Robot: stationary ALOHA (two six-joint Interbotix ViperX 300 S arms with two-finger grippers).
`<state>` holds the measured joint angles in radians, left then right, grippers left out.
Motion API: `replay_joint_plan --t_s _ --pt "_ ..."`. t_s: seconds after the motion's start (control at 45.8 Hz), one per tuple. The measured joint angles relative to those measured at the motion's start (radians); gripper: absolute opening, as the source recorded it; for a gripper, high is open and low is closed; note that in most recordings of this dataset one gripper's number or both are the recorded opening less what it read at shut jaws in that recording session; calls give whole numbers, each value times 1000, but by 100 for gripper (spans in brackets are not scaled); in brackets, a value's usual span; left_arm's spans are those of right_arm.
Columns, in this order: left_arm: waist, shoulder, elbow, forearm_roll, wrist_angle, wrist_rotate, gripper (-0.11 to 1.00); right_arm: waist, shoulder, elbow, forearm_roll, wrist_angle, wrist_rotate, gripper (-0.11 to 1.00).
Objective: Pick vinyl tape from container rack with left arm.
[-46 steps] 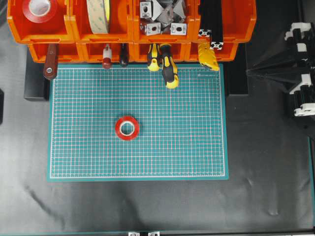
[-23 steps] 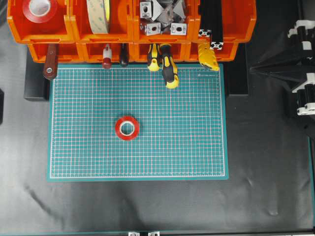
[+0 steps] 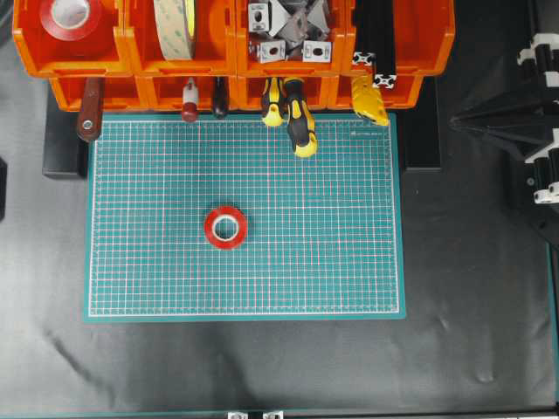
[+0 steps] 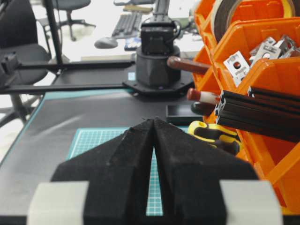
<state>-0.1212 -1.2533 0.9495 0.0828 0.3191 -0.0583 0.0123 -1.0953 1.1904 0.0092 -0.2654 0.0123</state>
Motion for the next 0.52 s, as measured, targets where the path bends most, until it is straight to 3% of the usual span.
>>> replay_joint_plan --t_s 0.524 --pt "-2 2 32 0 -2 -44 84 0 -9 0 0 2 5 -1"
